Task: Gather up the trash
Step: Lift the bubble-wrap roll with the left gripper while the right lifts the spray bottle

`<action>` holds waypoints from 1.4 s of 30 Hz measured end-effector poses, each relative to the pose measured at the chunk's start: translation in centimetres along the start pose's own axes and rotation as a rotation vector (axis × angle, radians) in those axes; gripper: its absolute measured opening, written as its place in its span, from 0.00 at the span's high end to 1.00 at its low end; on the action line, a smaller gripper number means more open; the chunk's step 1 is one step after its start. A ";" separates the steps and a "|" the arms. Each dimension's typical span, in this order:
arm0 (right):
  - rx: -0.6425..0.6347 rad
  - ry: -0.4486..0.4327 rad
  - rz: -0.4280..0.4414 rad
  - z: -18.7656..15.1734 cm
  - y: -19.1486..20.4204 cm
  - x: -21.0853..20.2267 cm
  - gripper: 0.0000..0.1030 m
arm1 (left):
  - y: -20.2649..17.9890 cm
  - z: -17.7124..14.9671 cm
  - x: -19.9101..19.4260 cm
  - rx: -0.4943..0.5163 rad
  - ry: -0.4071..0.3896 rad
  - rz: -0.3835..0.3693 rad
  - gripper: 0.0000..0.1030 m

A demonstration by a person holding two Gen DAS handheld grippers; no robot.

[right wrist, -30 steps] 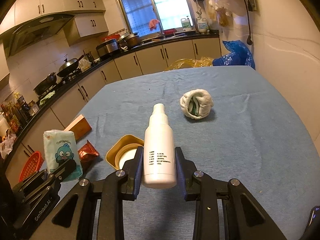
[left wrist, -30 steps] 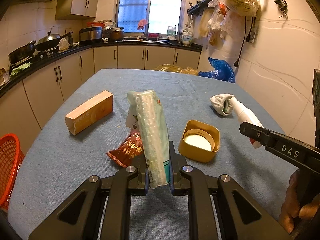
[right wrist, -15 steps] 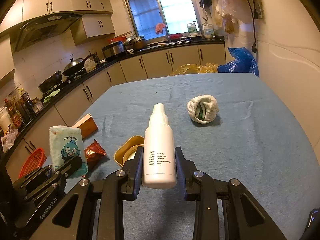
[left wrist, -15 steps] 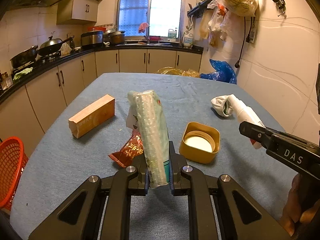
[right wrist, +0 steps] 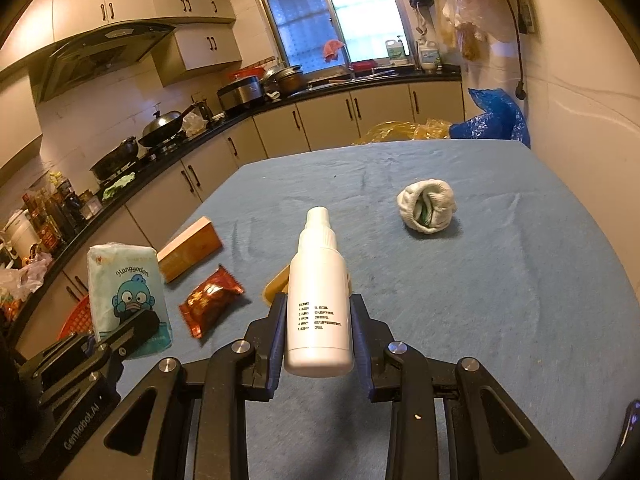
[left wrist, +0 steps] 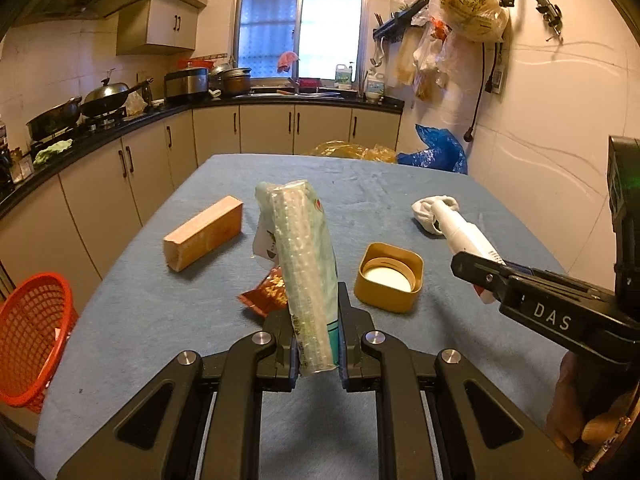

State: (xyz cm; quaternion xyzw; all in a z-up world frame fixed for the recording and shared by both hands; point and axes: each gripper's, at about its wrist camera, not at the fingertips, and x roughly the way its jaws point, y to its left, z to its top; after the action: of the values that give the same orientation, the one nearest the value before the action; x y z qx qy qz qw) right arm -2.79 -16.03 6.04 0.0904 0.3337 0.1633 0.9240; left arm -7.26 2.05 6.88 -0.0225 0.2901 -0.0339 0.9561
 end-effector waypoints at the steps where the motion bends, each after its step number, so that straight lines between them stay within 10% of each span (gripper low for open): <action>1: -0.001 0.000 0.001 -0.1 0.2 -0.3 0.69 | 0.2 0.0 -0.3 -0.004 -0.002 0.003 0.87; 42: -0.077 -0.003 0.051 -1.3 6.9 -3.5 0.69 | 4.8 -1.2 -5.9 -0.091 -0.059 0.030 0.87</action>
State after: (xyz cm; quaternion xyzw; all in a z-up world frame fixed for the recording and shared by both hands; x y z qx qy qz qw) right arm -7.80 -10.81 9.00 0.0635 0.3233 0.1992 0.9229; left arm -12.57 7.31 8.84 -0.0628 0.2633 -0.0058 0.9627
